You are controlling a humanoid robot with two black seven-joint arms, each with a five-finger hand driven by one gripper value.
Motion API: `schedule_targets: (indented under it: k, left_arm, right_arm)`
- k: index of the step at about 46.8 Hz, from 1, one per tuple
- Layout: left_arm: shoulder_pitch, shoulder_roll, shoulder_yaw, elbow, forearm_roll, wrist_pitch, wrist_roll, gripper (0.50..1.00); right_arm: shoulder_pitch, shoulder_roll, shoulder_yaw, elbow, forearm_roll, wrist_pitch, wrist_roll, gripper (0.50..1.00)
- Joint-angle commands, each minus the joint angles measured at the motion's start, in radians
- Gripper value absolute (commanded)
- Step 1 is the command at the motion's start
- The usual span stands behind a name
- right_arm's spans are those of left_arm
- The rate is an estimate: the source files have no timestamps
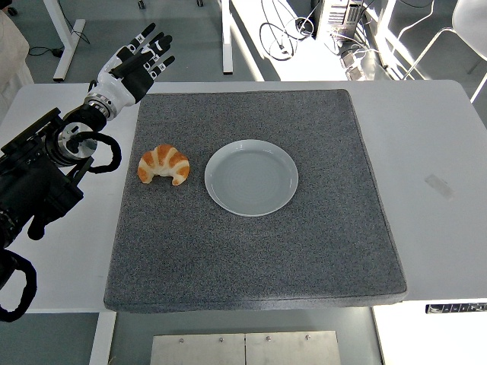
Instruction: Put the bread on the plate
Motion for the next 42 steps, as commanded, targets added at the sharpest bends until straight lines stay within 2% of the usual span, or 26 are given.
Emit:
schedule_targets:
  k: [1,25,29,36,42]
  left_arm:
    - [0.000,0.000,0.001,-0.006,0.000,0.001,0.000,0.983]
    - [-0.009,0.032,0.009,-0.049,0.002,0.042,0.005,0.983]
    - [-0.006,0.093,0.017,-0.147,0.005,0.067,0.014,0.983]
    - [0.018,0.211,0.070,-0.391,0.017,0.179,0.009,0.983]
    - [0.015,0.298,0.153,-0.515,0.022,0.268,0.014,0.983]
  right_arm:
    - [0.000,0.000,0.000,0.000,0.000,0.000,0.000,1.000]
    - [0.000,0.000,0.000,0.000,0.000,0.000,0.000,1.000]
    - [0.000,0.000,0.000,0.000,0.000,0.001,0.000,1.000]
    - [0.000,0.000,0.001,0.000,0.000,0.000,0.000,1.000]
    - [0.000,0.000,0.000,0.000,0.000,0.000,0.000,1.000]
